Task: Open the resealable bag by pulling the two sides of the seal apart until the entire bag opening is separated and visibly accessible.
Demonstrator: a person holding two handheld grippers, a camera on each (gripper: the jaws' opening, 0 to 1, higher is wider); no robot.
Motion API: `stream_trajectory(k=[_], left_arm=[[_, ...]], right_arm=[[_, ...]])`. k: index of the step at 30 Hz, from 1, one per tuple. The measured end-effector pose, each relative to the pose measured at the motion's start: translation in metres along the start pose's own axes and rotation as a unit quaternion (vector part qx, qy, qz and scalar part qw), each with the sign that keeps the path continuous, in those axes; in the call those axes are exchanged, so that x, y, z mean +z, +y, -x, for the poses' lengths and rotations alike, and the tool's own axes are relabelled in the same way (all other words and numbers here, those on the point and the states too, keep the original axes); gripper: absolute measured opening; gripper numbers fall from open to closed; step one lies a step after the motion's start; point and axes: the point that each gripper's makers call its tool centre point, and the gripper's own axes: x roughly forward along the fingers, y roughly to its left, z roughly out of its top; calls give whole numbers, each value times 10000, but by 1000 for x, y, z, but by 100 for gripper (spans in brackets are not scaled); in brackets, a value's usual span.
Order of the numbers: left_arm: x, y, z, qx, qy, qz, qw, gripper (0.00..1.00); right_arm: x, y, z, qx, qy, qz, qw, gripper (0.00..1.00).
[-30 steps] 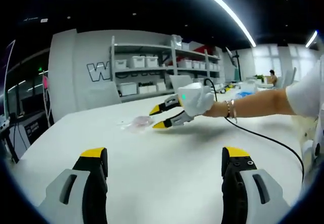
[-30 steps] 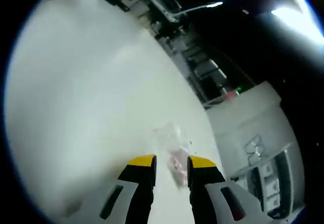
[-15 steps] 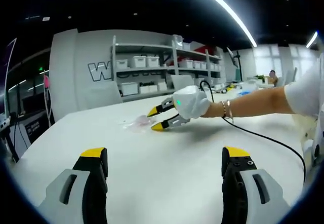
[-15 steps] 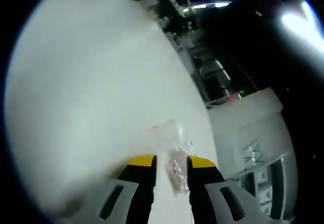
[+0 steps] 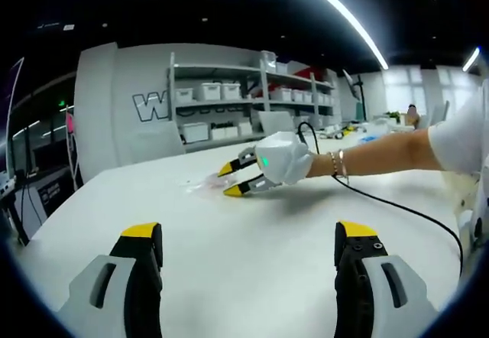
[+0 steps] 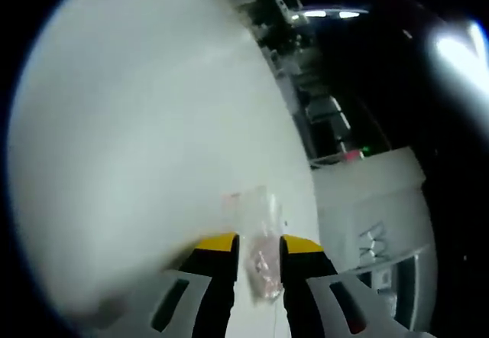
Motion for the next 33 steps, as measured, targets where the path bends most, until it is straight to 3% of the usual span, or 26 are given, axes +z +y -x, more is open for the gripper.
stream_trajectory(k=[5,12,18,22,28,33], left_arm=[[1,0,-3,-1,-11,6,10000,92],[0,-3,-4,-19,16,-10,10000,92],[2,-4,-2,-13,14,-36,10000,92],[3,-4,1,5,12,-55,10000,92],[7,-3,8,51,-22,-68,10000,92],[11,-7,14,64,-79,-78,9999,92]], right_arm=[[0,-1,-4,-12,-5,76,10000,11],[-2,2,-9,22,-28,-132,9999,0],[-2,4,-7,24,-21,-321,9995,0],[-1,-5,3,-203,-48,-558,9982,0],[-9,-41,25,-736,-184,-1720,9822,0],[-22,-67,43,-1046,-269,-2543,9611,0]])
